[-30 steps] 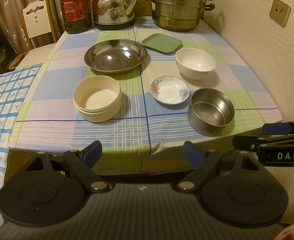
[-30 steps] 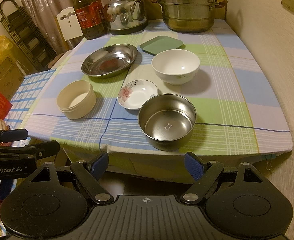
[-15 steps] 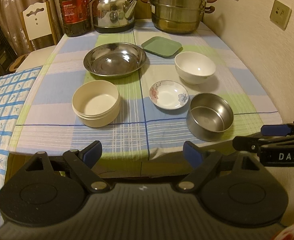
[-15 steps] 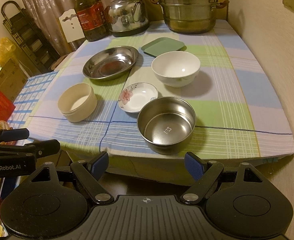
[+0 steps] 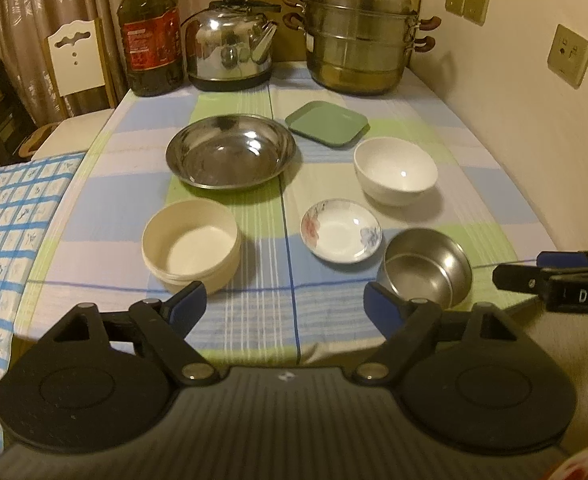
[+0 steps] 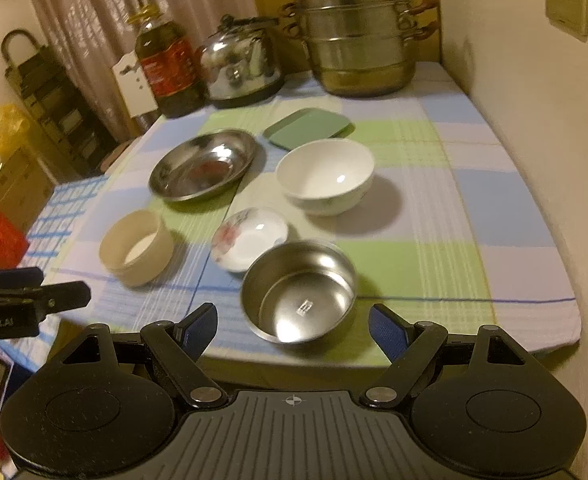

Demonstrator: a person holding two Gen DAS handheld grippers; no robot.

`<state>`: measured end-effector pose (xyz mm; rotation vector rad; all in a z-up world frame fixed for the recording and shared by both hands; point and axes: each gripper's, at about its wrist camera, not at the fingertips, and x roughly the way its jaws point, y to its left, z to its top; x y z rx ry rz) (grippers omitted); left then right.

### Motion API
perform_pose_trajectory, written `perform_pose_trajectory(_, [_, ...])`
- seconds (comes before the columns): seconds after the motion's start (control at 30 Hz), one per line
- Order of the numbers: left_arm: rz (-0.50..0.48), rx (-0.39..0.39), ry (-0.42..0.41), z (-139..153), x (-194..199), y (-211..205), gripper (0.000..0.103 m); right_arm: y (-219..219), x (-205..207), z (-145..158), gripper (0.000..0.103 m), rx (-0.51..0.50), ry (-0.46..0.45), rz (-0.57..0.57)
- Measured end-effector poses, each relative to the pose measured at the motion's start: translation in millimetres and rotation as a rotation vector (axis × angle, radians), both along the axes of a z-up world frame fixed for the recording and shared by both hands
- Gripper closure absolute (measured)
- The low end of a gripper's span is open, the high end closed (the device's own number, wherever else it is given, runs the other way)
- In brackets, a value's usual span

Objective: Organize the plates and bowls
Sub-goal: 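Reach the right tool toward the green square plate and straddle its rim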

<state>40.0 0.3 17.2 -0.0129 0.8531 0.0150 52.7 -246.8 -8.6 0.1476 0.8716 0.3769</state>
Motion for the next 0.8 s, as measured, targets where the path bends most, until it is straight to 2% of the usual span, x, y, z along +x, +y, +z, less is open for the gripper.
perform_pose_trajectory(0.1, [-0.008,-0.003,-0.004,0,13,2,0.025,-6,12,-1,0.020,0.011,0.000,-0.019])
perform_pose_trajectory(0.3, [-0.030,-0.012,0.002,-6,47,5,0.025,-14,36,-6,0.020,0.022,0.027,-0.061])
perform_pose_trajectory(0.63, [-0.098,-0.027,0.011,-15,130,15,0.030,-31,90,-10,0.020,0.071,0.064,-0.182])
perform_pose_trajectory(0.8, [-0.120,-0.022,0.014,-19,174,25,0.034,-40,118,-12,0.020,0.126,0.023,-0.249])
